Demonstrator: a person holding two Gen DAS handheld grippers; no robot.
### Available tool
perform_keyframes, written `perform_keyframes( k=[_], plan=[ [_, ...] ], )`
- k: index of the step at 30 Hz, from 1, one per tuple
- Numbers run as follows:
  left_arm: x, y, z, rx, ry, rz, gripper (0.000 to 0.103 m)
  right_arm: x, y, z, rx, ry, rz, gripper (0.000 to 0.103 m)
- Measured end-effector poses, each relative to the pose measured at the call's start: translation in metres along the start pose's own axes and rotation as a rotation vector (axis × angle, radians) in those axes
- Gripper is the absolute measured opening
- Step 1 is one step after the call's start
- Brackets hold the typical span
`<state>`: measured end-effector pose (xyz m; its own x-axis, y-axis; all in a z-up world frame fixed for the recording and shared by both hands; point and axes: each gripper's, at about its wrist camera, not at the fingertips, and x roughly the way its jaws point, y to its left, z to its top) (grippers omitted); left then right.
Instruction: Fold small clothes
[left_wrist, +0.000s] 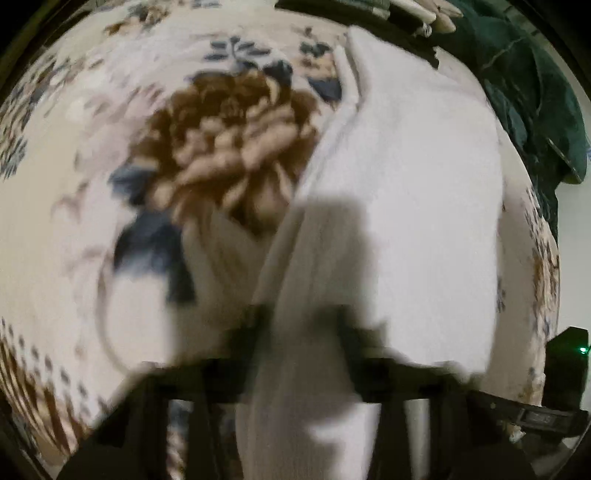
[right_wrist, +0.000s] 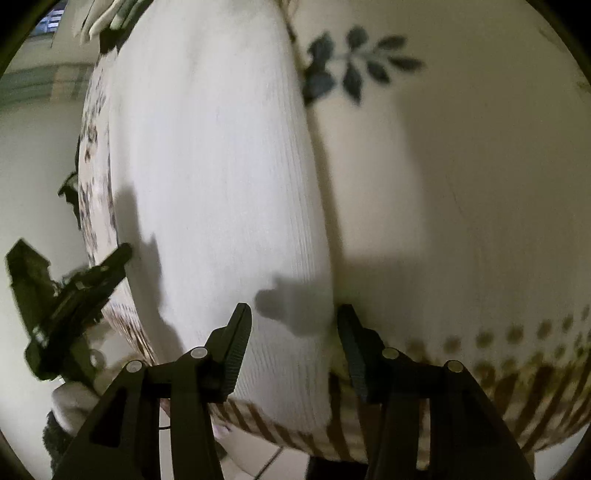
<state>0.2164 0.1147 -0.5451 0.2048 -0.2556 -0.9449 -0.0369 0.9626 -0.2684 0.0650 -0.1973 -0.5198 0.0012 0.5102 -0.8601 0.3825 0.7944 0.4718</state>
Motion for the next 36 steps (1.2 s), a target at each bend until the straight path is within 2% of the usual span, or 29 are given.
perform_keyframes(
  k=[2,3,4,5,6,8,9,10,11,12,13,14,15,18,20,25,26,27,28,30,32,36],
  plan=[
    [0.000,0.004,0.004,0.006,-0.011,0.021,0.004,0.003,0.002,0.008,0.005,-0.008,0.025,0.050],
    [0.000,0.009,0.005,0.006,-0.009,0.023,0.004,0.004,0.005,0.010,-0.010,-0.019,0.035,0.029],
    [0.001,0.015,0.004,0.001,-0.003,0.031,0.004,0.004,0.011,0.012,-0.045,-0.033,0.008,0.012],
    [0.001,0.020,0.003,-0.002,0.003,0.039,0.005,0.004,0.015,0.012,-0.077,-0.035,-0.015,0.010],
    [0.000,0.024,0.003,-0.001,0.010,0.026,0.005,0.005,0.019,0.012,-0.111,-0.038,-0.054,0.009],
    [-0.003,0.023,0.000,0.001,0.027,-0.011,0.009,0.007,0.022,0.013,-0.128,-0.033,-0.075,0.010],
    [-0.006,0.022,-0.002,-0.007,0.046,-0.035,0.010,0.007,0.023,0.013,-0.127,-0.026,-0.067,0.010],
    [-0.009,0.024,-0.004,-0.018,0.054,-0.060,0.016,0.006,0.023,0.014,-0.117,-0.014,-0.052,0.011],
    [-0.014,0.025,-0.011,-0.034,0.065,-0.101,0.037,0.005,0.020,0.015,-0.092,0.001,-0.037,0.016],
    [-0.020,0.025,-0.021,-0.044,0.075,-0.121,0.061,0.003,0.014,0.016,-0.067,0.019,-0.026,0.027],
    [-0.023,0.028,-0.032,-0.051,0.086,-0.140,0.069,0.001,0.008,0.014,-0.041,0.041,-0.015,0.037],
    [-0.024,0.034,-0.045,-0.065,0.101,-0.164,0.072,-0.001,0.001,0.011,-0.013,0.060,0.010,0.054],
    [-0.021,0.038,-0.054,-0.076,0.124,-0.178,0.072,-0.001,-0.003,0.007,0.003,0.069,0.035,0.060],
    [-0.002,0.050,-0.089,-0.133,0.231,-0.228,0.072,0.010,-0.019,-0.013,0.037,0.138,0.080,0.060],
    [0.002,0.052,-0.100,-0.158,0.244,-0.273,0.072,0.024,-0.027,-0.028,0.066,0.183,0.107,0.060],
    [-0.002,0.058,-0.112,-0.237,0.219,-0.313,0.070,0.047,-0.034,-0.048,0.136,0.228,0.200,0.060],
    [-0.005,0.057,-0.110,-0.237,0.208,-0.315,0.061,0.048,-0.035,-0.049,0.142,0.226,0.206,0.060],
    [-0.008,0.054,-0.107,-0.225,0.201,-0.313,0.023,0.049,-0.034,-0.050,0.149,0.219,0.213,0.060],
    [-0.010,0.052,-0.108,-0.210,0.204,-0.317,0.007,0.050,-0.031,-0.051,0.144,0.215,0.224,0.058],
    [-0.020,0.049,-0.110,-0.188,0.173,-0.318,0.008,0.051,-0.024,-0.054,0.125,0.211,0.222,0.019],
    [-0.030,0.047,-0.109,-0.179,0.156,-0.319,0.008,0.046,-0.017,-0.054,0.099,0.191,0.223,0.018],
    [-0.067,0.045,-0.097,-0.229,0.106,-0.380,0.008,0.019,0.005,-0.058,0.049,0.142,0.238,0.016]
  ],
)
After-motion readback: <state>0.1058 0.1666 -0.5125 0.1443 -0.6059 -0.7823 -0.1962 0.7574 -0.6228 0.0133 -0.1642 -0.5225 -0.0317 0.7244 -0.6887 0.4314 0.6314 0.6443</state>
